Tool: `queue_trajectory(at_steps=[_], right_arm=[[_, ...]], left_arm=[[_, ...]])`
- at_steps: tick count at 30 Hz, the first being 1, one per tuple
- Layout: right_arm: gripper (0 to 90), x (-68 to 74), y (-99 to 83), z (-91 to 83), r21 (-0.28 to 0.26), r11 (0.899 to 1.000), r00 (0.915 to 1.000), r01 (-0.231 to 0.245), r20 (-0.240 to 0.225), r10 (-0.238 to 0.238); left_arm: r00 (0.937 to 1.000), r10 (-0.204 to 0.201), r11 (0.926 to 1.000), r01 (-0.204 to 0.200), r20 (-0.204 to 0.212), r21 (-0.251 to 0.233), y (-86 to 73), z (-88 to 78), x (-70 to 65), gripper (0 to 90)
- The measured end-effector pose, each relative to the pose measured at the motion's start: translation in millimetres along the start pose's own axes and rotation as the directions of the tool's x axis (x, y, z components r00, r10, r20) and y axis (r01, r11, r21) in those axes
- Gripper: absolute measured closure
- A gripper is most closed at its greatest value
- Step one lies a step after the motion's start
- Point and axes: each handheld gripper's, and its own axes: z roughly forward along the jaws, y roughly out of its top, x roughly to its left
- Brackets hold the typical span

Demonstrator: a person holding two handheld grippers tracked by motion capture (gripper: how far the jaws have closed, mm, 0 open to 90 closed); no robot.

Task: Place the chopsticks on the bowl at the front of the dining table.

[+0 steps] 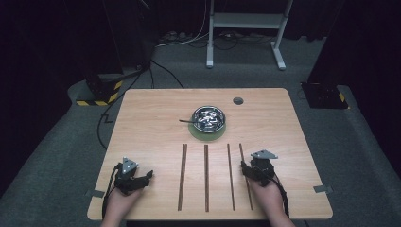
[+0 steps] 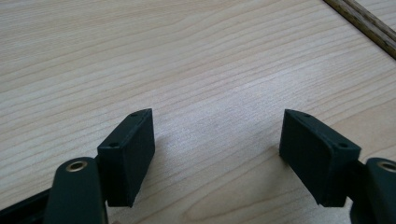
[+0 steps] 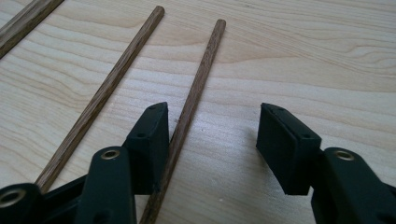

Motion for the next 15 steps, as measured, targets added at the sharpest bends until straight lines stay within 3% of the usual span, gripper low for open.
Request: queue_trajectory(at_steps=[9,15], right_arm=[[67.1,9.4,4.6,-3.0,0.044,0.999,0.9998,0.017,-0.009,-0.017],[72.8,12.3,6.3,-3.1,0.055,0.998,1.0,0.007,0.005,-0.008]], left_arm=[[1.0,0.0,1.0,0.0,0.0,0.0,0.0,0.0,0.0,26.7],[1.0,0.001,1.0,-0.001,0.0,0.0,0.0,0.0,0.0,26.7]])
